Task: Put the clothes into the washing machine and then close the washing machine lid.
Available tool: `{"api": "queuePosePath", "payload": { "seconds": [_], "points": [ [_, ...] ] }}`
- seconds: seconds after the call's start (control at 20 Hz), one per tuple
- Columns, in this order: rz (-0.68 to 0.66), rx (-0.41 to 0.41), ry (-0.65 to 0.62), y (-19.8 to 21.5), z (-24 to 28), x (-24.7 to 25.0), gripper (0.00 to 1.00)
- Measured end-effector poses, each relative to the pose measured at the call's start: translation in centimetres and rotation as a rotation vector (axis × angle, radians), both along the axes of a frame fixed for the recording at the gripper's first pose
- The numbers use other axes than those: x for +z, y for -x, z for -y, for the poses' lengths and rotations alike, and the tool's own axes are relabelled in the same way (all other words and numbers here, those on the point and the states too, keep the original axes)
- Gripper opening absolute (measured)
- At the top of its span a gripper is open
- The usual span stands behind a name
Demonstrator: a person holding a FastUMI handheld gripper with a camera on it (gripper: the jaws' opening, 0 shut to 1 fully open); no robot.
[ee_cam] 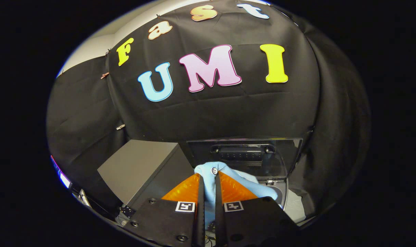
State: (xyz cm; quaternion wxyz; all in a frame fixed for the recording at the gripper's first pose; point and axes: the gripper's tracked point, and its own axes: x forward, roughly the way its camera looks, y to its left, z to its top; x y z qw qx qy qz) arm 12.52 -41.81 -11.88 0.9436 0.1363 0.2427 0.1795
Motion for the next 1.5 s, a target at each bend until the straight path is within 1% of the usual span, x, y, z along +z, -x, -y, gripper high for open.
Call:
{"api": "queuePosePath", "payload": {
  "seconds": [0.35, 0.65, 0.85, 1.15, 1.5],
  "points": [
    [0.003, -0.014, 0.000, -1.5, 1.5, -0.4, 0.16],
    [-0.030, 0.017, 0.004, -2.0, -0.1, -2.3, 0.16],
    [-0.069, 0.037, 0.037, -2.3, -0.9, -5.0, 0.16],
    [-0.125, 0.040, 0.081, -3.7, -0.8, -9.8, 0.16],
    [-0.222, 0.065, 0.139, -4.9, -1.3, -17.0, 0.16]
  ]
}}
